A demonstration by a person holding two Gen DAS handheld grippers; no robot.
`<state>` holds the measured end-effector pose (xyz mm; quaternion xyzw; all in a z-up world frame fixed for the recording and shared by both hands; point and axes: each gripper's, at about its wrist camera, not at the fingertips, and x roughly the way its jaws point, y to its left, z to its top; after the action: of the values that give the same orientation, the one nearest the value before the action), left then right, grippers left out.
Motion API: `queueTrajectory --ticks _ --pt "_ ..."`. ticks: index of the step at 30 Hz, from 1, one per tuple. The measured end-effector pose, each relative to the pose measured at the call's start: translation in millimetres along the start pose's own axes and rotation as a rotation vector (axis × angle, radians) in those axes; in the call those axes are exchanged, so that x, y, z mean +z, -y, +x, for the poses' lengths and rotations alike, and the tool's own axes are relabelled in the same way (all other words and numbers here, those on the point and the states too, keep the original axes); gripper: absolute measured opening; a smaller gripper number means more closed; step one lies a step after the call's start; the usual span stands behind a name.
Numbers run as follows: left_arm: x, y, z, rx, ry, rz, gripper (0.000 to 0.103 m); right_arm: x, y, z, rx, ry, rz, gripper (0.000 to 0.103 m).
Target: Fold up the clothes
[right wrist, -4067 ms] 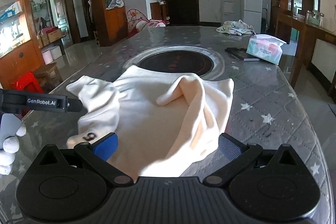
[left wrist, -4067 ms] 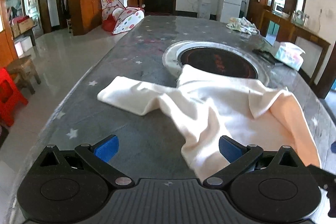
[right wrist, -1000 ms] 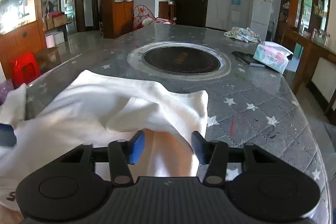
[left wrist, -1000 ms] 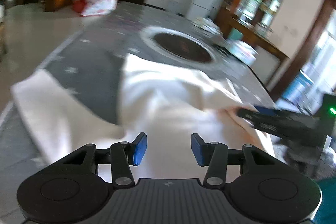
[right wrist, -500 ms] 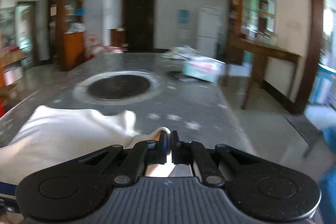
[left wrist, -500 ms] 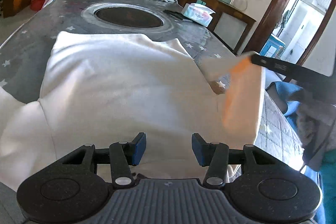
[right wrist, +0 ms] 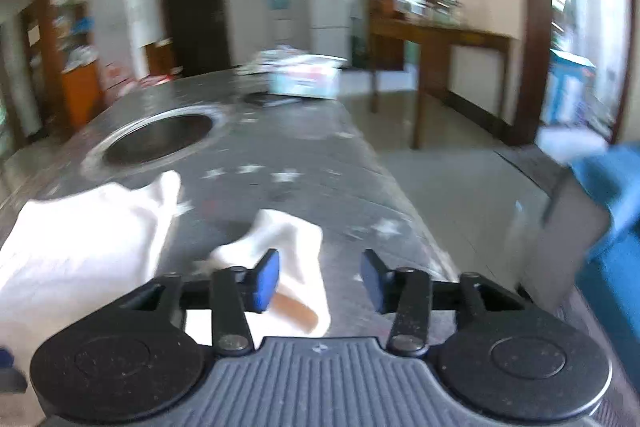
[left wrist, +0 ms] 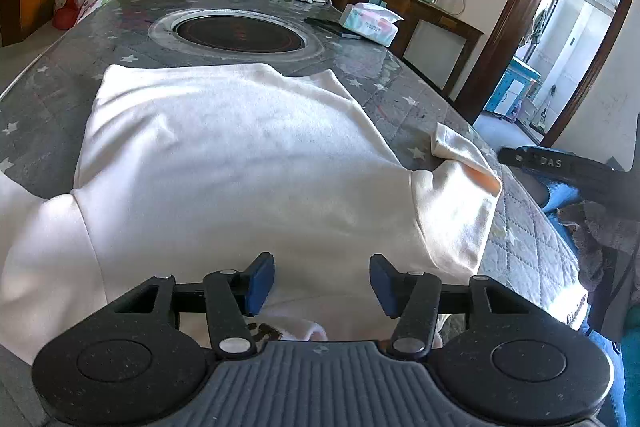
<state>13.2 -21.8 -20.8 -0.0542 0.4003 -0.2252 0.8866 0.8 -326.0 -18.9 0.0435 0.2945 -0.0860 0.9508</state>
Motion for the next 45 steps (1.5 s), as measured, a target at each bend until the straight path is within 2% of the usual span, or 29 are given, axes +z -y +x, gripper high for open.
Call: queueTrajectory --ticks 4,8,11,13,15,22,25,31,32,34,39,43,45 --pt "0 1 1 -0.001 0.0 0.003 0.061 1 -32 12 0.065 -0.001 -0.151 0.05" --pt "1 2 1 -0.002 0.0 0.005 0.062 -2 -38 24 0.049 -0.024 -0.157 0.049" --pt "0 2 1 -0.003 -0.001 0.009 0.063 -4 -39 32 0.032 -0.041 -0.148 0.038" --pt "0 3 1 -0.002 -0.002 0.014 0.064 -5 -39 35 0.018 -0.044 -0.139 0.018" --pt "-1 3 1 -0.001 -0.001 0.017 0.064 -1 -32 28 -0.013 -0.007 -0.114 0.005" --pt "-1 3 2 -0.002 0.001 0.019 0.064 13 -6 5 -0.189 0.109 -0.108 0.004" --pt "-2 3 1 -0.004 0.001 0.02 0.065 13 9 2 -0.244 0.116 -0.062 0.004" --pt "-2 4 2 -0.005 0.002 0.03 0.067 12 38 -1 -0.327 0.107 0.049 0.013" --pt "-2 4 2 -0.004 0.002 0.034 0.067 11 38 0 -0.304 0.104 0.057 0.014" --pt "-3 6 2 0.0 0.002 0.042 0.068 8 35 4 -0.238 0.082 0.048 0.026" --pt "-4 6 1 0.003 0.001 0.058 0.068 -1 22 20 -0.077 0.013 0.003 0.041" --pt "-7 7 0 0.004 0.0 0.076 0.068 -13 16 32 -0.098 -0.103 -0.031 0.054" --pt "-8 8 0 0.005 -0.001 0.089 0.068 -13 14 32 -0.078 -0.103 -0.029 0.054"
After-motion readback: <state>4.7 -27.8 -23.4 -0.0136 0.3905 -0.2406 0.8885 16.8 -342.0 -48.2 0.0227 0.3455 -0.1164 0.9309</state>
